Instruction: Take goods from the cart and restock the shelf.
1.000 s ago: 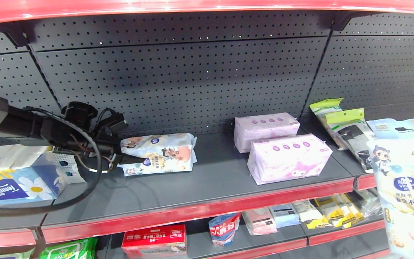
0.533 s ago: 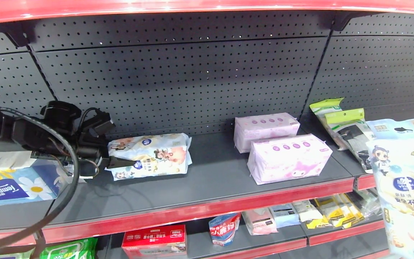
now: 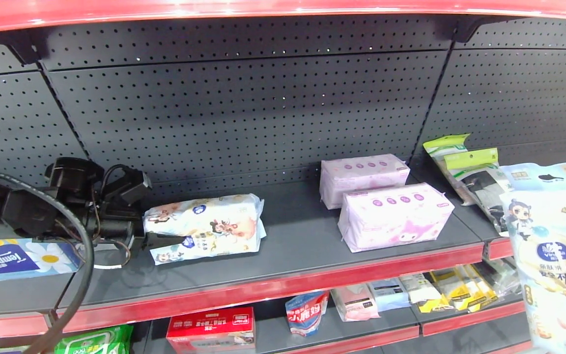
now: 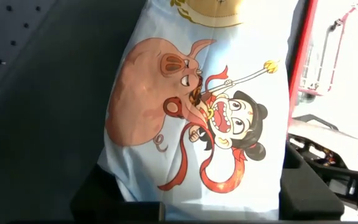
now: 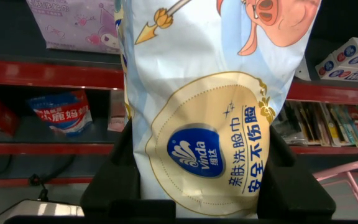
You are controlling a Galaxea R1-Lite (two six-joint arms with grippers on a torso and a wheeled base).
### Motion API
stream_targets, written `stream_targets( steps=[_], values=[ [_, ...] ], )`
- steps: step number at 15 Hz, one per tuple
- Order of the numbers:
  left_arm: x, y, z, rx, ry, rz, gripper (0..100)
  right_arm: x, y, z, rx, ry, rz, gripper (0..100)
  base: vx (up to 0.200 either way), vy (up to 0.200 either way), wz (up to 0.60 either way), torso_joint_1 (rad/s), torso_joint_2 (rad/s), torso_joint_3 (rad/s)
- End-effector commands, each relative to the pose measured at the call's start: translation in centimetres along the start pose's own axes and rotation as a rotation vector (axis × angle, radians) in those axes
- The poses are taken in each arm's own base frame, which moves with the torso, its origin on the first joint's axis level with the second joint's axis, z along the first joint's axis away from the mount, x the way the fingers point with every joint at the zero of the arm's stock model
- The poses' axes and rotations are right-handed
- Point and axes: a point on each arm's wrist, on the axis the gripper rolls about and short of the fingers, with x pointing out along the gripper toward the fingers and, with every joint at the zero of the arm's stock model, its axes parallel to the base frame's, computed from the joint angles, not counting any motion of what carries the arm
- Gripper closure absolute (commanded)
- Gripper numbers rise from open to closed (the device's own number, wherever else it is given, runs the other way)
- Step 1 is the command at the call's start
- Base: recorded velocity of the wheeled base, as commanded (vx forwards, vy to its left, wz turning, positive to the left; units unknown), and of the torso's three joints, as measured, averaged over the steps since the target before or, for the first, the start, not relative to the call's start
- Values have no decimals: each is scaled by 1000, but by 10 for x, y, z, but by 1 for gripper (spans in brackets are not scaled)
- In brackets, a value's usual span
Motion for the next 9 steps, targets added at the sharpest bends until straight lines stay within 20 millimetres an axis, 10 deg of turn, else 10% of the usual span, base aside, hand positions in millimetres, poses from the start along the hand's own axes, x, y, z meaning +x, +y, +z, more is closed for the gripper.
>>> stream_targets(
  steps=[1, 9],
  values=[
    [-3, -3, 1, 6, -6, 1, 100, 1, 0, -1, -1, 4, 2, 100, 0, 0, 0, 0, 0, 0],
    [-4, -24, -12, 9, -35, -27, 100, 0, 0, 0, 0, 1, -2, 100, 0, 0, 0, 0, 0, 0]
  ],
)
